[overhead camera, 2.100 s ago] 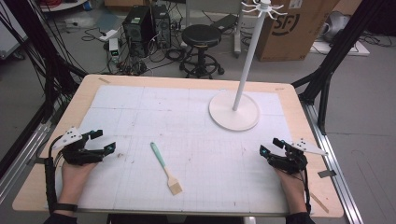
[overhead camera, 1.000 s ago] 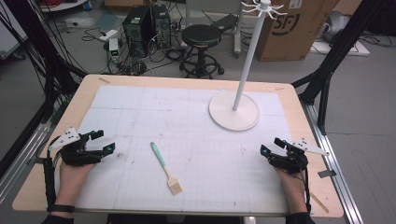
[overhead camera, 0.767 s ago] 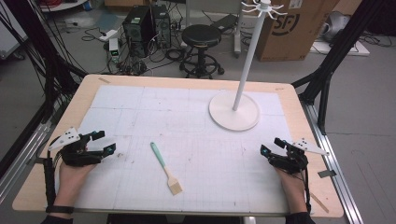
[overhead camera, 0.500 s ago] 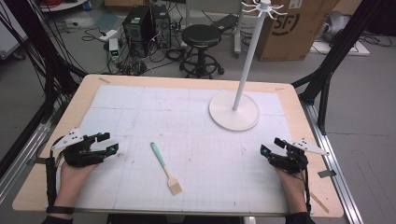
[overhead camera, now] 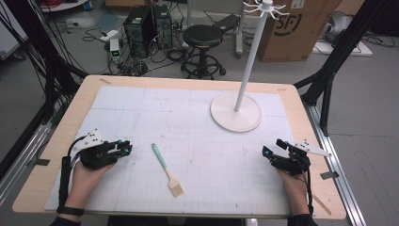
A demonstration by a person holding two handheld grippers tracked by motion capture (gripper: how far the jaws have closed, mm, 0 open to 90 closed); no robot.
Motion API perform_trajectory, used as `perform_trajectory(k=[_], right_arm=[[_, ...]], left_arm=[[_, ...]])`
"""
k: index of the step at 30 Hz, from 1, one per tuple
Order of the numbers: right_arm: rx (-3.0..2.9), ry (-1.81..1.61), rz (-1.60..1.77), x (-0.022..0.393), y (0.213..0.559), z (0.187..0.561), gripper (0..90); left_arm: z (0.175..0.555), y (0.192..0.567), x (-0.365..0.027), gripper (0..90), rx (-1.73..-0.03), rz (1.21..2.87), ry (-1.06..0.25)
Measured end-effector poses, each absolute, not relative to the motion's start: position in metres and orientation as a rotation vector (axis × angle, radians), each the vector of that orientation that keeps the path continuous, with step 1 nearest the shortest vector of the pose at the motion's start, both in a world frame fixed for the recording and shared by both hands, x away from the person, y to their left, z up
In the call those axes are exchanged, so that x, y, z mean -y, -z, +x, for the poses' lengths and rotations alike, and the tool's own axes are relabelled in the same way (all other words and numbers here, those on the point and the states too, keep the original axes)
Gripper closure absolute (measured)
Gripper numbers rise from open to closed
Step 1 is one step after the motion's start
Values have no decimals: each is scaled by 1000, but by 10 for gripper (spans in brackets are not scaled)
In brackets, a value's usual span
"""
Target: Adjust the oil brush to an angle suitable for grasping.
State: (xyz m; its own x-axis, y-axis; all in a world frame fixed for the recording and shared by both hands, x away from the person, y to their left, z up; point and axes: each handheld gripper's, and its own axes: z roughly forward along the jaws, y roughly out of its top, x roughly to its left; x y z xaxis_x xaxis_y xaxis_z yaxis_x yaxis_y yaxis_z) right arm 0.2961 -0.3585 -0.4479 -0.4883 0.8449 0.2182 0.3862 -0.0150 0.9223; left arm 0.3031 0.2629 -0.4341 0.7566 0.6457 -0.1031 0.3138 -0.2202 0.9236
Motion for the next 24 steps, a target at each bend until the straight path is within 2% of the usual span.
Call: perform_trajectory(k=[7,12,17,18,20,24], right_arm=[[-1861,-1511,1277,359,448,296,203],[-1860,-1510,1277,358,448,296,203],[-1861,-1510,1277,358,448,296,204],[-1861,-1509,1277,358,448,296,204],[-1863,-1505,1277,358,448,296,204],[-1877,-1481,1260,355,447,296,215]], left_arm=[[303,436,-257,798,-720,1854,-365],[303,434,-265,762,-743,1845,-376],[301,435,-271,676,-739,1839,-401],[302,436,-273,616,-736,1839,-394],[302,437,-276,597,-743,1838,-383],[302,437,-281,503,-764,1808,-400]])
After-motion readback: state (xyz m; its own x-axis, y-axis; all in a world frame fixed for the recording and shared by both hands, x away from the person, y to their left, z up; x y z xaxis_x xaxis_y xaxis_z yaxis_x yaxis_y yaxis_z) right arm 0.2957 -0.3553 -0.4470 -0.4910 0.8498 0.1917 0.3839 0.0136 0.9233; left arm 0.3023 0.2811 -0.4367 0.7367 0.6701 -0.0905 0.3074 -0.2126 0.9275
